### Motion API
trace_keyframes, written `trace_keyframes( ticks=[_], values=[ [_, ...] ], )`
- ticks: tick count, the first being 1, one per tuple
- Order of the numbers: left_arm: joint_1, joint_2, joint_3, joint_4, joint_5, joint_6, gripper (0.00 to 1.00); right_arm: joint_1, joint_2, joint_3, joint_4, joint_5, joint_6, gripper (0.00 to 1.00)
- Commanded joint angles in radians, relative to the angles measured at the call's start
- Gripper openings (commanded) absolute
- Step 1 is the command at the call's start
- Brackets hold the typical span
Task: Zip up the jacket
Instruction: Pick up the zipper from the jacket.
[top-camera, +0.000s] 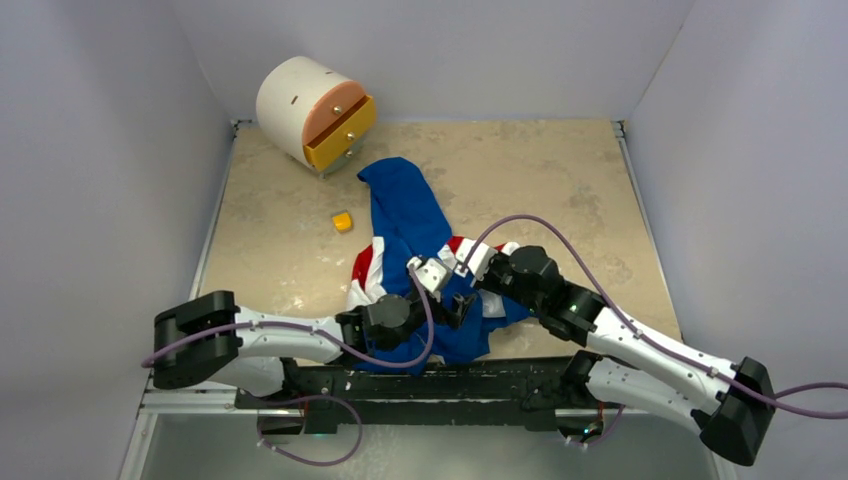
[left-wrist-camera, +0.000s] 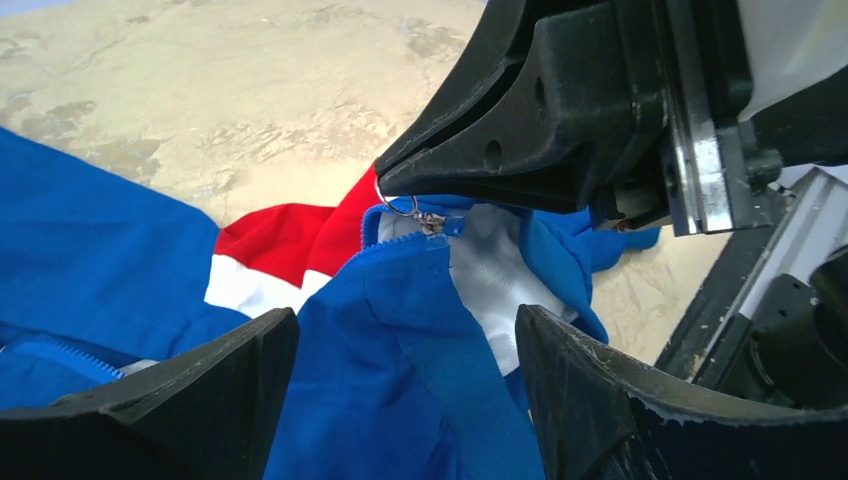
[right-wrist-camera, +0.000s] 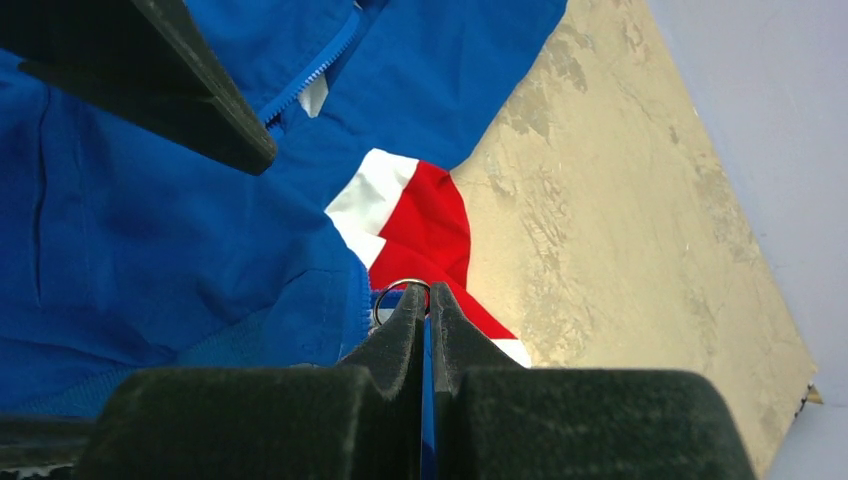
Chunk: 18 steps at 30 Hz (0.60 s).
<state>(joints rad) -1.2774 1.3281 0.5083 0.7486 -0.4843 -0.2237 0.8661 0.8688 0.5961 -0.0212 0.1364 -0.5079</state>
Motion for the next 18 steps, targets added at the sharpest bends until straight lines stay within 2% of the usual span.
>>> trace_keyframes(
  ticks=[1, 10, 18],
  values=[
    [-0.031, 0.043, 0.06, 0.026, -0.158, 0.027, 0.82, -0.015, 0.006, 0.048, -0.006, -0.023, 0.047, 0.0],
    [-0.101, 0.22, 0.192, 0.032, -0.385, 0.094, 0.85, -0.029, 0.013, 0.059, -0.015, -0.027, 0.051, 0.0],
    [-0.115, 0.266, 0.21, 0.046, -0.407, 0.049, 0.86, -0.03, 0.016, 0.062, -0.02, -0.034, 0.064, 0.0]
  ],
)
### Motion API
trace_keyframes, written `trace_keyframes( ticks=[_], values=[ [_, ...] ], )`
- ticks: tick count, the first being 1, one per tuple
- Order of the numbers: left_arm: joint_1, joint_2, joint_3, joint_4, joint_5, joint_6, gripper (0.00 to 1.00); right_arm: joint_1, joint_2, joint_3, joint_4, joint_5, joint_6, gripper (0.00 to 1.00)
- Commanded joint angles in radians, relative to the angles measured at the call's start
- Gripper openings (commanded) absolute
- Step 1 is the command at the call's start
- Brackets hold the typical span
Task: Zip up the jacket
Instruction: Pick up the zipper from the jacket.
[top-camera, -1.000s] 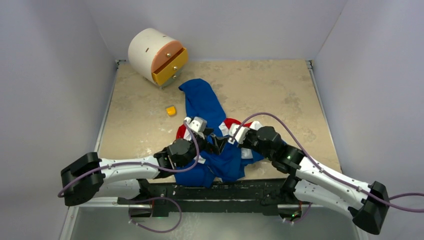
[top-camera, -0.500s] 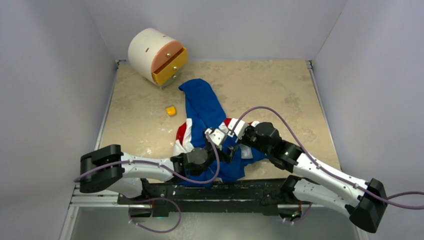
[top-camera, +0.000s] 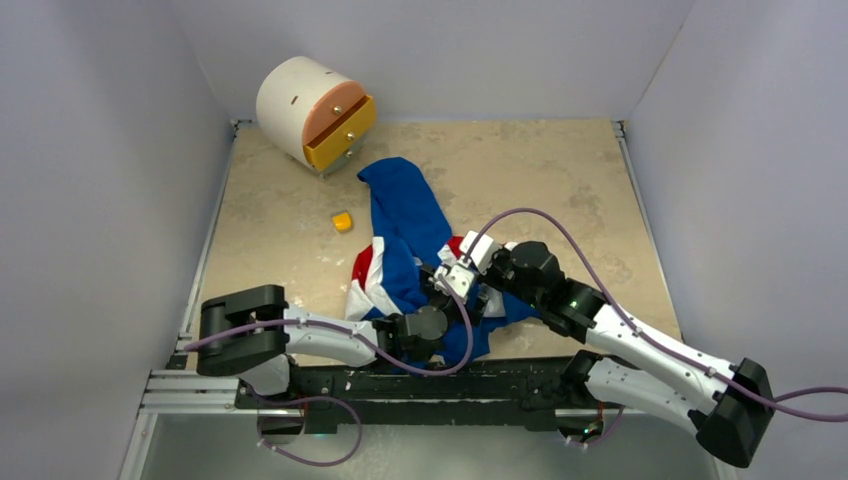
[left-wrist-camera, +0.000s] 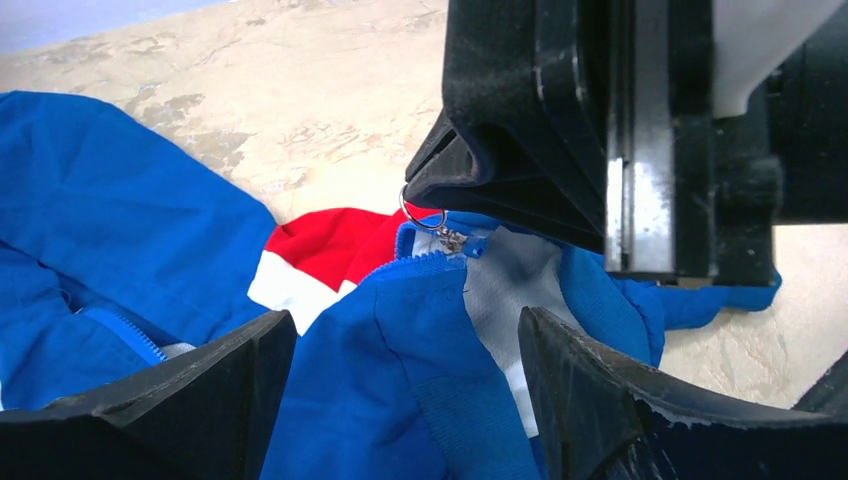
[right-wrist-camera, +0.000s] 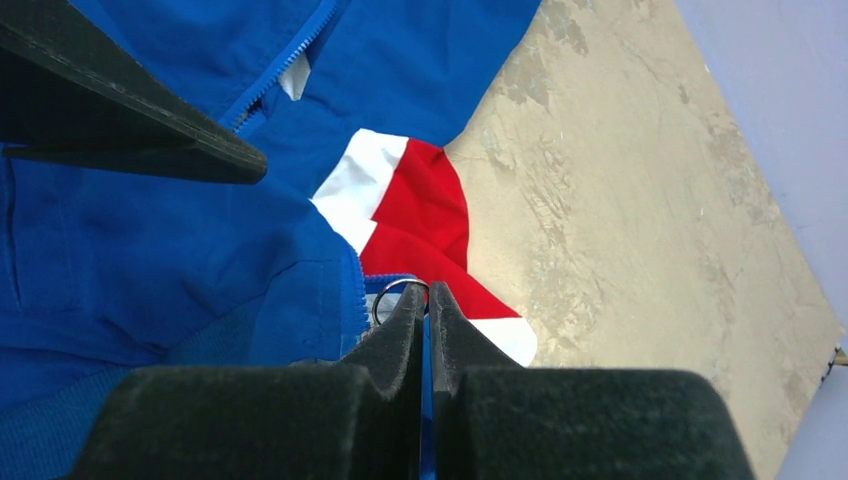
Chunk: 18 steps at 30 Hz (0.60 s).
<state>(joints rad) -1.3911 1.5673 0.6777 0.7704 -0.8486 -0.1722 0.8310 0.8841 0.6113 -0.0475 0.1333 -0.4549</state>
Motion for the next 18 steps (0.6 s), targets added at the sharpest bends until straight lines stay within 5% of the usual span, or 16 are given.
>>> trace_keyframes(
  ticks=[1, 7, 18],
  values=[
    [-0.002, 0.042, 0.048, 0.024, -0.052, 0.0, 0.85, 0.005, 0.002, 0.048, 0.006, -0.031, 0.012, 0.0],
    [-0.008, 0.117, 0.063, 0.078, -0.182, 0.007, 0.81, 0.005, 0.005, 0.052, 0.006, -0.032, 0.018, 0.0],
    [-0.097, 0.254, -0.057, 0.785, -0.147, 0.413, 0.84, 0.005, 0.014, 0.048, 0.005, -0.034, 0.032, 0.0]
  ],
)
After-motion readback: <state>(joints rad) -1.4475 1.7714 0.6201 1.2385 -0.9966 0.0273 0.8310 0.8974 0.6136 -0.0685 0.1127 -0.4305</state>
